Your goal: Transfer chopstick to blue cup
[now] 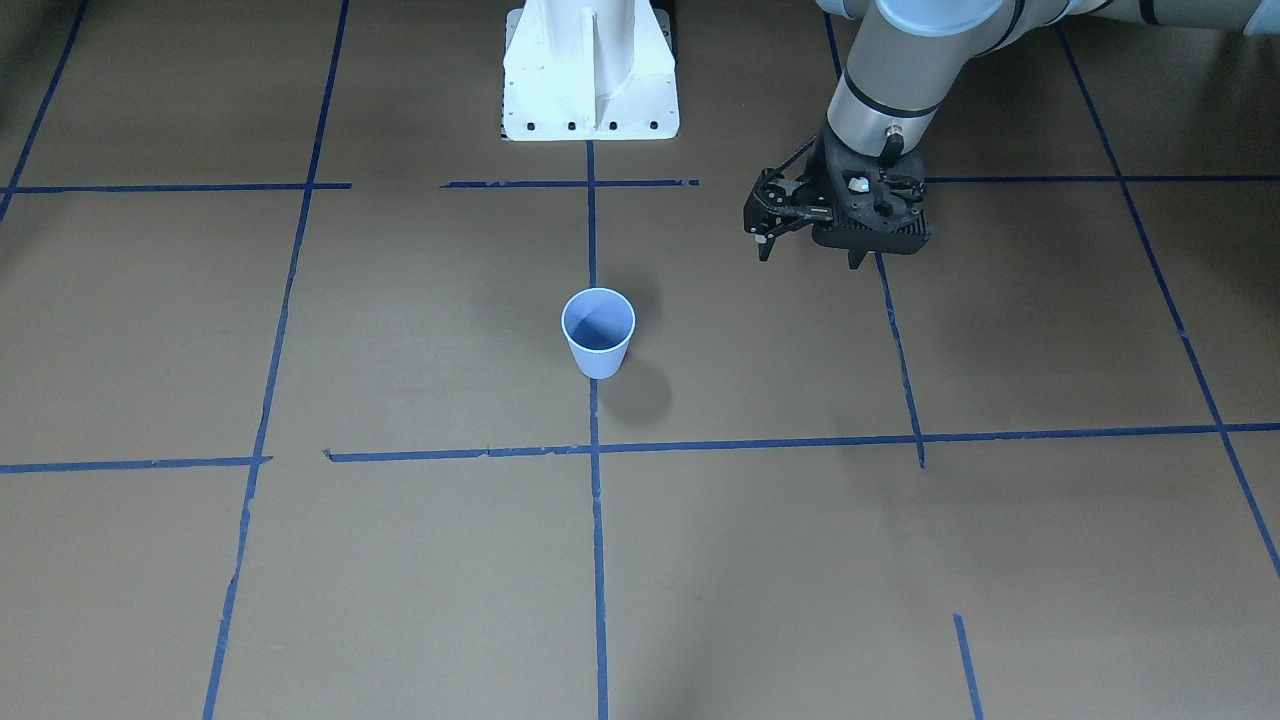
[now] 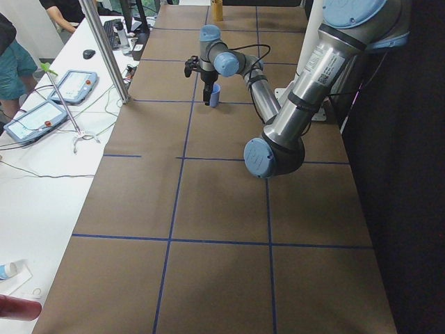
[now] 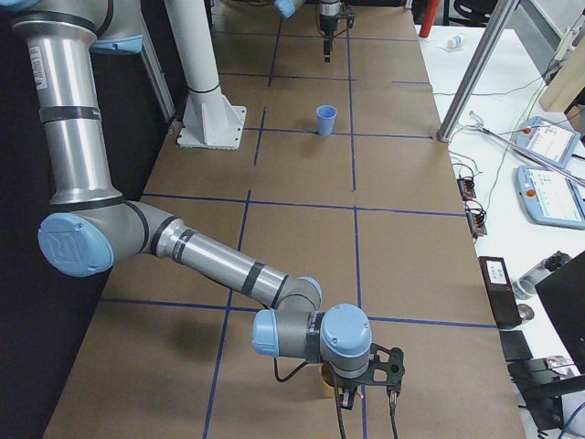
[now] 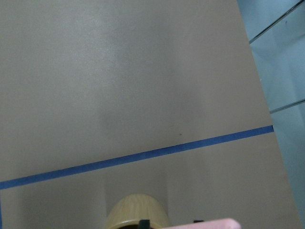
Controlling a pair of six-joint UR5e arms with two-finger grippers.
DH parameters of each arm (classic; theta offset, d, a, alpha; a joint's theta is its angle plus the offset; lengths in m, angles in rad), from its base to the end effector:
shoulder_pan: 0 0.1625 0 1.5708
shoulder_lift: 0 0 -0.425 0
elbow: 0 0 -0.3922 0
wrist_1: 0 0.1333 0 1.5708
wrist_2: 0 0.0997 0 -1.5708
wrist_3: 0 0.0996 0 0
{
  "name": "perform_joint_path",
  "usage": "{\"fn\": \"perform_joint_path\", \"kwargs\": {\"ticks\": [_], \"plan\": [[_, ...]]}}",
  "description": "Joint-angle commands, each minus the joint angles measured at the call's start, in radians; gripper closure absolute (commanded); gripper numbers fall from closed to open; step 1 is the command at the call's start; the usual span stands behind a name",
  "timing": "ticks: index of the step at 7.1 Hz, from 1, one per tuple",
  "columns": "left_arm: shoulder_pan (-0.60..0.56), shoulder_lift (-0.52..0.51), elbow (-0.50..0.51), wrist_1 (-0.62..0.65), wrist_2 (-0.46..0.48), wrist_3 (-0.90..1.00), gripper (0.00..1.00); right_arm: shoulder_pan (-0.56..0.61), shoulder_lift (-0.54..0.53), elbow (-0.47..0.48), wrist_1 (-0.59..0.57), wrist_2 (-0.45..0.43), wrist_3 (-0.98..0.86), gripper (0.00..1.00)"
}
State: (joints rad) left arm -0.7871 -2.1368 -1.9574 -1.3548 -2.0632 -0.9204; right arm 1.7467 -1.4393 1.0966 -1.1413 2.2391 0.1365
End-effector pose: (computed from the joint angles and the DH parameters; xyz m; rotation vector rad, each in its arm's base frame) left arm 0.3540 -0.4774 0.1996 0.1213 0.8511 0.0531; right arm 0.1634 -0.5105 0.7849 0.0970 -0.6682 0.2715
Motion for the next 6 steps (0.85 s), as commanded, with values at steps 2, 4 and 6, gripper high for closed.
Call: {"fn": "perform_joint_path", "kwargs": {"ticks": [2, 4, 6], "plan": [[0.005, -0.002, 0.002, -0.001, 0.001, -0.006, 0.0, -0.001, 0.008, 0.003, 0.0, -0.012, 0.0, 0.76], [0.005, 0.0, 0.003, -0.003, 0.002, -0.006, 0.0, -0.001, 0.02, 0.005, 0.0, -0.018, 0.018, 0.89], [0.005, 0.0, -0.003, -0.003, 0.002, -0.008, 0.0, 0.001, 0.028, 0.025, 0.002, -0.015, 0.023, 1.0]]}}
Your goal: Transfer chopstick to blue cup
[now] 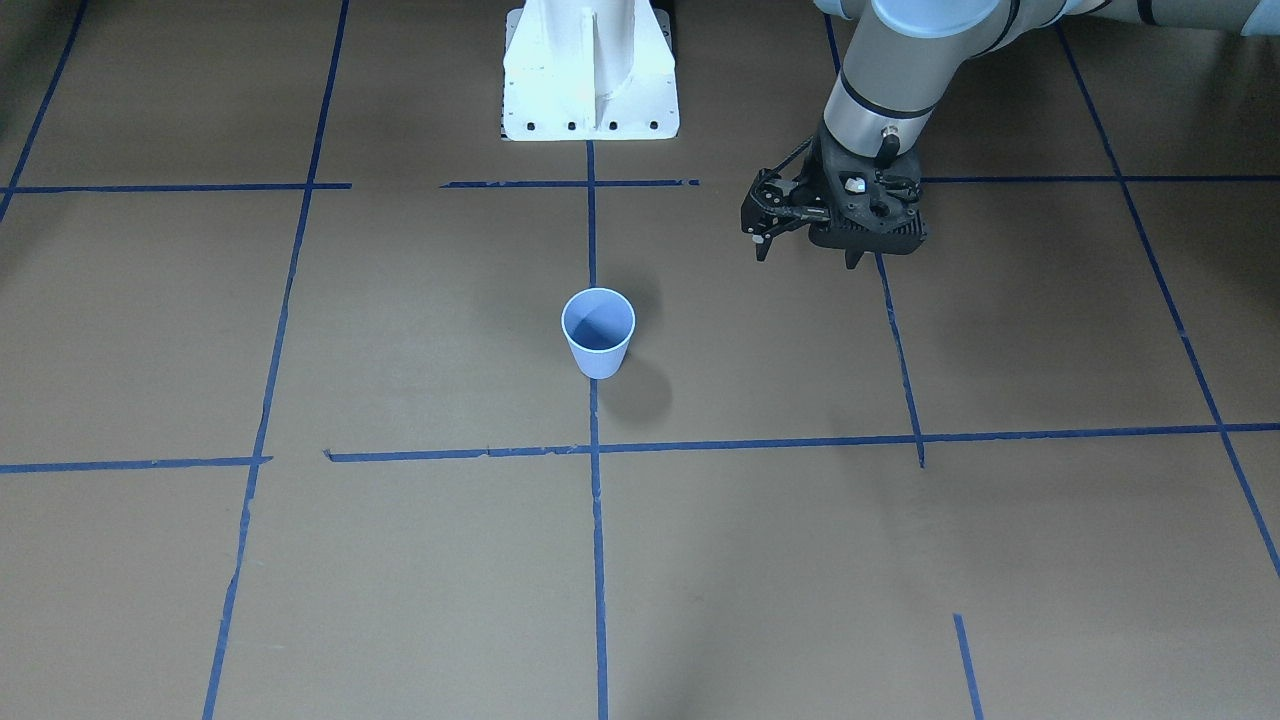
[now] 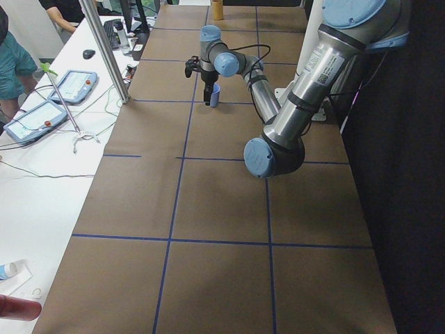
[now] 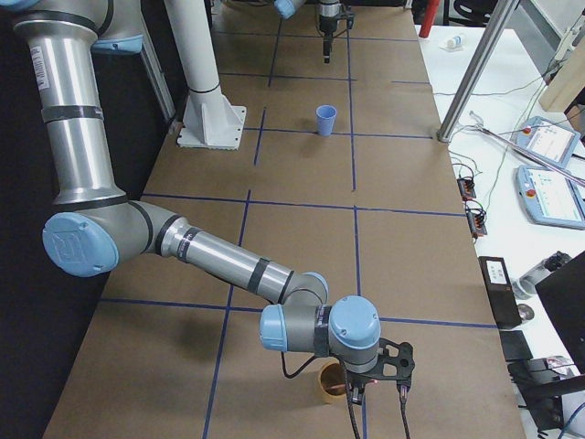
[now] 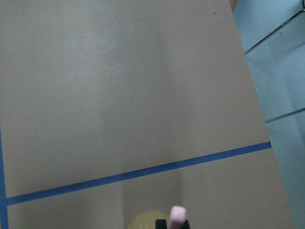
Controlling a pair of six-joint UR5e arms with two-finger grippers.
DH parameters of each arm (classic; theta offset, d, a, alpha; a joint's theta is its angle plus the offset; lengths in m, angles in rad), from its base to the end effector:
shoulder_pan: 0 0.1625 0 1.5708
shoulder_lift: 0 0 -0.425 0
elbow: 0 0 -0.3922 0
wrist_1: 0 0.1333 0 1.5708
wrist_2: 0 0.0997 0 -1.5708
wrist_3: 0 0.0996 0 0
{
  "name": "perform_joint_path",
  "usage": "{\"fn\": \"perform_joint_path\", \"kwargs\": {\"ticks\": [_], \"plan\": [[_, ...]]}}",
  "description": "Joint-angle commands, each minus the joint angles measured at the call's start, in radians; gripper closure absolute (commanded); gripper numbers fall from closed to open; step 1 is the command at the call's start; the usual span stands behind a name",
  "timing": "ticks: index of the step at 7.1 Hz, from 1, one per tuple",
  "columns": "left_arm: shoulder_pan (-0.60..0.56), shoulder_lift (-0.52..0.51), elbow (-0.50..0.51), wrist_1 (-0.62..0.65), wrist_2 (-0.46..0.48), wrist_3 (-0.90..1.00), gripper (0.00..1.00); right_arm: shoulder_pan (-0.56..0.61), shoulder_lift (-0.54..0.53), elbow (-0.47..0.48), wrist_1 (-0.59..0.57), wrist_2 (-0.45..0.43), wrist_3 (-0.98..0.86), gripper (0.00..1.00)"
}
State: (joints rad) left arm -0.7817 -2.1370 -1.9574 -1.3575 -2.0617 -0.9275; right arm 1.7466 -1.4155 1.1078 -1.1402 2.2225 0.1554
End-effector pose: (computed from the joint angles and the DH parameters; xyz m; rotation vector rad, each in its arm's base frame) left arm 0.3565 -0.4756 0.1992 0.1191 0.8530 0.0517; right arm 0.1676 -0.5270 0.7675 0.1256 -0.6518 0.2790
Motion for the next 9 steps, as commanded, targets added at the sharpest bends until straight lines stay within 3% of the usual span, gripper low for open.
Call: {"fn": "perform_joint_path", "kwargs": {"ticks": [1, 3, 4, 7, 9], "plan": [[-0.001, 0.002, -0.003, 0.001, 0.0, -0.001, 0.0, 0.013, 0.004, 0.045, -0.001, 0.005, 0.003, 1.0], [0.001, 0.008, -0.003, 0.0, 0.0, -0.001, 0.0, 0.077, -0.01, 0.113, -0.033, 0.037, 0.001, 1.0], [0.001, 0.009, -0.003, 0.0, 0.0, -0.001, 0.0, 0.103, -0.013, 0.165, -0.102, 0.055, 0.001, 1.0], [0.001, 0.009, -0.005, 0.0, -0.002, -0.004, 0.0, 0.129, -0.043, 0.503, -0.52, 0.053, -0.071, 1.0], [0.001, 0.011, -0.003, 0.0, -0.002, 0.001, 0.0, 0.136, -0.033, 0.665, -0.704, 0.037, -0.106, 1.0]]}}
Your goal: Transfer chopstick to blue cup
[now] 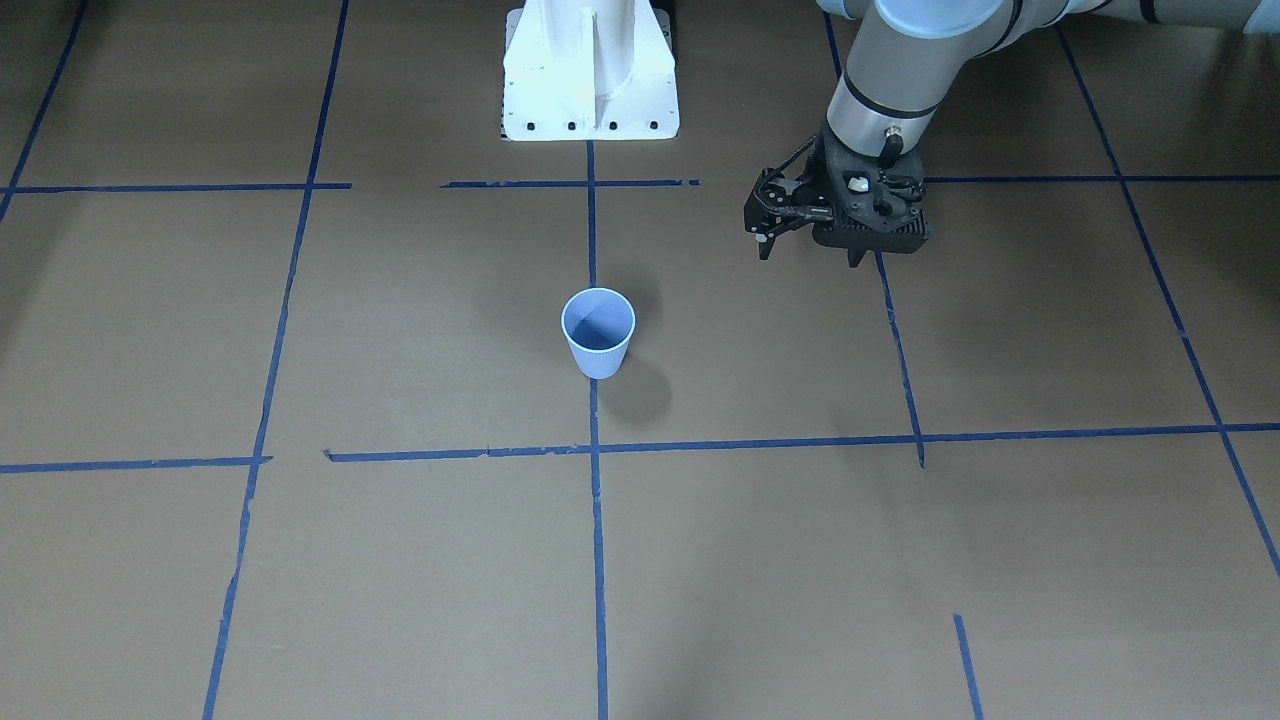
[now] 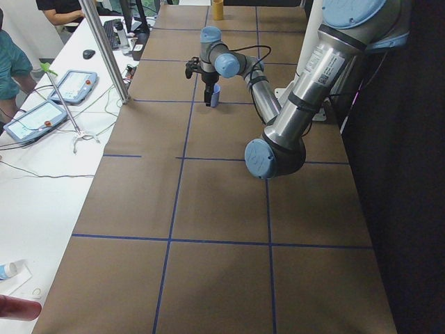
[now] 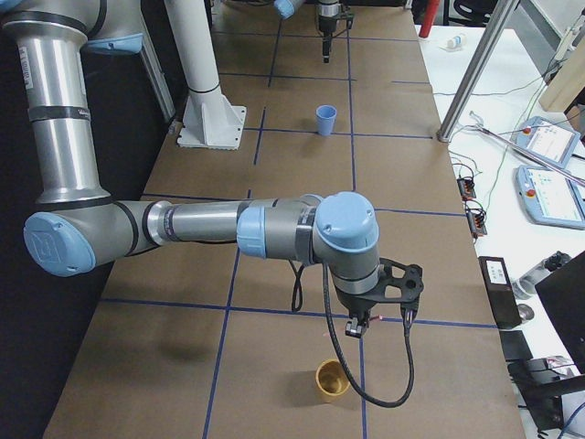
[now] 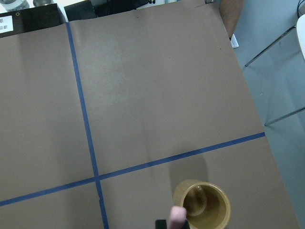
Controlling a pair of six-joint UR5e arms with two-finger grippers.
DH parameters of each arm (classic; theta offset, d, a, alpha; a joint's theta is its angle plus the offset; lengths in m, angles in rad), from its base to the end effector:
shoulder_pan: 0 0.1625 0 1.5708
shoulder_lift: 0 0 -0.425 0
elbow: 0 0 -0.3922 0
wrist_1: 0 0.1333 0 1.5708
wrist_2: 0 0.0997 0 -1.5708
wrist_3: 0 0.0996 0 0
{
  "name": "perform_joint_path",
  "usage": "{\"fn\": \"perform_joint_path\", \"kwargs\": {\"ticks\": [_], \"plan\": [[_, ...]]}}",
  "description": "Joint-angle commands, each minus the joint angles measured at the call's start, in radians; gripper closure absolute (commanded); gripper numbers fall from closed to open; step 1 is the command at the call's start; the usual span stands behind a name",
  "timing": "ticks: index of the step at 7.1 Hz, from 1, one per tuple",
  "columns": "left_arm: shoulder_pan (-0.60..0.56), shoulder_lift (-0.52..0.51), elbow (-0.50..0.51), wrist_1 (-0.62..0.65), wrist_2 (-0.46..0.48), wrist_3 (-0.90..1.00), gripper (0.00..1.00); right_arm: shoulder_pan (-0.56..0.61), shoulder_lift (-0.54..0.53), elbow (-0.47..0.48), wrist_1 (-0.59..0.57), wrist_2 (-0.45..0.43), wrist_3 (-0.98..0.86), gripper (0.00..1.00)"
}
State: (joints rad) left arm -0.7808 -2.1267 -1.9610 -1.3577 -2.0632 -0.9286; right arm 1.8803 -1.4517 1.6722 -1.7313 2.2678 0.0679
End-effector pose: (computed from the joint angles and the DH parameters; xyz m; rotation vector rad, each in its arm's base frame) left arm 0.3559 -0.4740 0.2039 0.1126 0.8494 0.0504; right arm 0.2297 -0.4906 0.5690 0.1418 -0.6883 0.3409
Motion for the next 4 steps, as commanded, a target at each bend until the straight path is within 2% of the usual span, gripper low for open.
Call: {"fn": "perform_joint_path", "kwargs": {"ticks": [1, 2, 3, 4], "plan": [[-0.002, 0.004, 0.001, 0.0, 0.0, 0.007, 0.0, -0.022, 0.049, 0.204, -0.258, -0.017, -0.017, 1.0], [-0.002, 0.028, -0.009, 0.0, 0.0, 0.01, 0.0, -0.047, 0.209, 0.23, -0.46, -0.019, 0.001, 1.0], [-0.011, 0.03, -0.01, 0.002, 0.002, 0.04, 0.0, -0.138, 0.322, 0.239, -0.581, -0.007, 0.047, 1.0], [-0.037, 0.052, -0.018, 0.005, 0.002, 0.08, 0.0, -0.262, 0.364, 0.274, -0.582, 0.008, 0.235, 1.0]]}}
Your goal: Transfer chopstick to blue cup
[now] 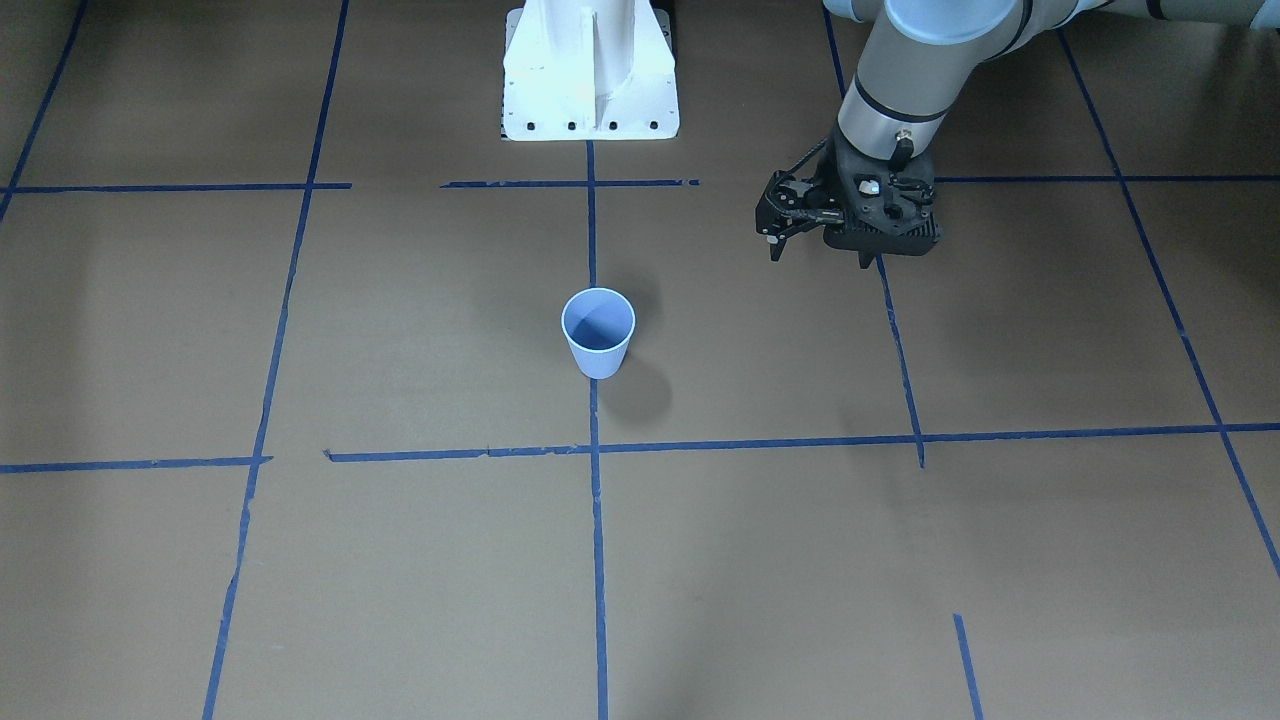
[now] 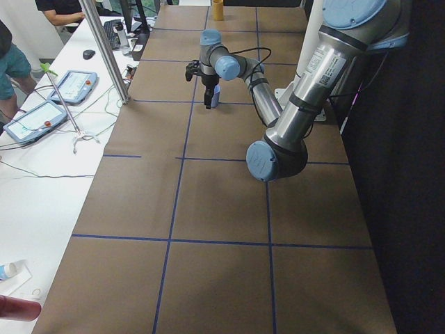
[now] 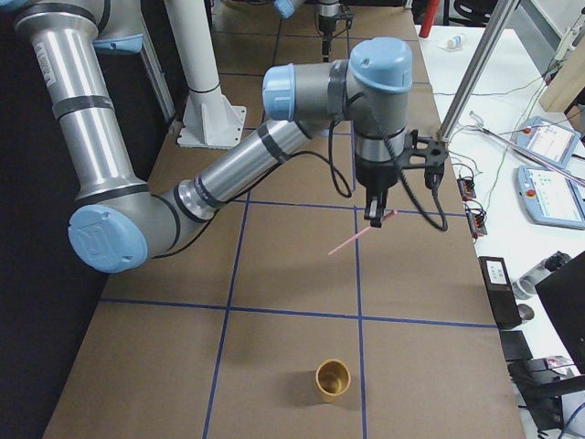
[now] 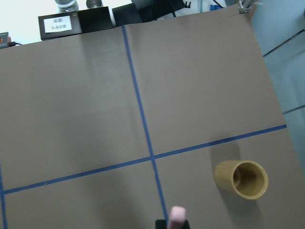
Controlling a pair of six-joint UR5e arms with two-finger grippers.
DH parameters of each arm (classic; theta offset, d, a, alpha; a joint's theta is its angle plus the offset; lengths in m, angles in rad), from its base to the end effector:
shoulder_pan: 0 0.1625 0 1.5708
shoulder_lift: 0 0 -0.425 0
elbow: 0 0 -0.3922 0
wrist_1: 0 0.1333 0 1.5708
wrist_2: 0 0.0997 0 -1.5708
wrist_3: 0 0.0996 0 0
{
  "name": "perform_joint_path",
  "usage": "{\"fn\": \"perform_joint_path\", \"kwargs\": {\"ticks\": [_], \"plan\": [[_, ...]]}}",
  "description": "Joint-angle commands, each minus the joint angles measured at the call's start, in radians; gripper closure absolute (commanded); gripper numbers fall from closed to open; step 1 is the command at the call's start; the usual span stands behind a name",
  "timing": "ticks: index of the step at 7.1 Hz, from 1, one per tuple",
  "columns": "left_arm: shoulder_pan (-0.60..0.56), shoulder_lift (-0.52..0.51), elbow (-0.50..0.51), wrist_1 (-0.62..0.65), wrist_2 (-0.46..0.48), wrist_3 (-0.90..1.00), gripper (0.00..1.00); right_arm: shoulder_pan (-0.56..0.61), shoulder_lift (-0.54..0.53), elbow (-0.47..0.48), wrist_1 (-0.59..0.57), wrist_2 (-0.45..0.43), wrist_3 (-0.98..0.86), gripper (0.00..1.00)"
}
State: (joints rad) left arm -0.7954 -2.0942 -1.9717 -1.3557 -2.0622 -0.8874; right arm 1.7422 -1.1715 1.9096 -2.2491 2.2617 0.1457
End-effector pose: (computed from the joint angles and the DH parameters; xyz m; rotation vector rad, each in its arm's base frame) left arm 0.3454 -0.4757 0.2193 0.1203 0.8293 0.0688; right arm 0.1642 -0.5394 0.3608 0.0665 -0.6923 0.2836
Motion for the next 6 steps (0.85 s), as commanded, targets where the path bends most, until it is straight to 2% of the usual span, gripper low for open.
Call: {"fn": "perform_joint_path", "kwargs": {"ticks": [1, 3, 4, 5, 6], "plan": [[-0.062, 0.057, -0.019, 0.009, -0.001, 0.109, 0.0, -0.229, 0.107, 0.075, 0.006, 0.013, 0.334, 1.0], [-0.19, 0.142, -0.016, 0.013, -0.047, 0.337, 0.0, -0.411, 0.144, 0.146, 0.183, 0.004, 0.661, 1.0], [-0.294, 0.184, -0.004, 0.017, -0.083, 0.49, 0.0, -0.5, 0.214, 0.153, 0.237, -0.052, 0.824, 1.0], [-0.361, 0.21, 0.025, 0.018, -0.101, 0.601, 0.0, -0.604, 0.269, 0.166, 0.238, -0.142, 0.891, 1.0], [-0.416, 0.229, 0.065, 0.017, -0.104, 0.701, 0.0, -0.738, 0.327, 0.164, 0.238, -0.269, 0.9, 1.0]]}}
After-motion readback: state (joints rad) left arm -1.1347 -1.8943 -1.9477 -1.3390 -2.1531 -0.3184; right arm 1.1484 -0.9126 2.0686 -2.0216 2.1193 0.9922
